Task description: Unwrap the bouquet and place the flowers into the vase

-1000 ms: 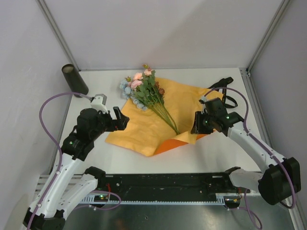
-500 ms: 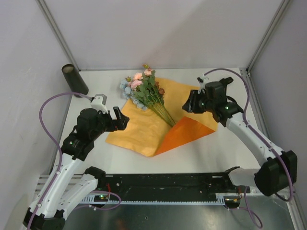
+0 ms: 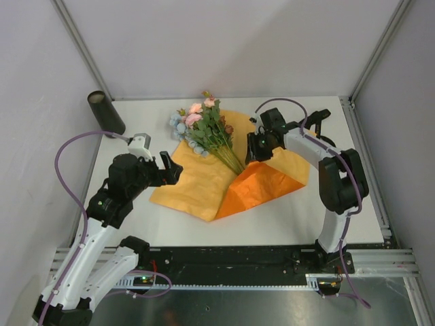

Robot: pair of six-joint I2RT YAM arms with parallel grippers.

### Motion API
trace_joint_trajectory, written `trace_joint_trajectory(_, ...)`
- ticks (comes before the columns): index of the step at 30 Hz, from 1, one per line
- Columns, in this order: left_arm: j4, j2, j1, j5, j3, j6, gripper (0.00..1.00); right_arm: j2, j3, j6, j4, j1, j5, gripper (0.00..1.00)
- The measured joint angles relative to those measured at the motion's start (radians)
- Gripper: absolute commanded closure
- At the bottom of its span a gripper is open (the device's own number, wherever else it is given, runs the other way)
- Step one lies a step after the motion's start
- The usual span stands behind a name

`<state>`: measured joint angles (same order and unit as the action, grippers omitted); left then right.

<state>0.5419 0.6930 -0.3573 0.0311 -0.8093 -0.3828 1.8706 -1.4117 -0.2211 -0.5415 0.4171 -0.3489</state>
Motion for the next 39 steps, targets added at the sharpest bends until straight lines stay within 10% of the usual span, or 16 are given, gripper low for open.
trace_joint_trajectory(16, 0.000, 0.001, 0.009, 0.003, 0.000, 0.000, 0.00, -0.295, 0.108, 0.077, -0.276, 0.027, -0.026, 0.62)
trace_joint_trajectory(39, 0.000, 0.009, 0.011, 0.011, 0.000, 0.000, 0.01, -0.712, 0.633, -0.245, -0.245, 0.220, 0.237, 0.62)
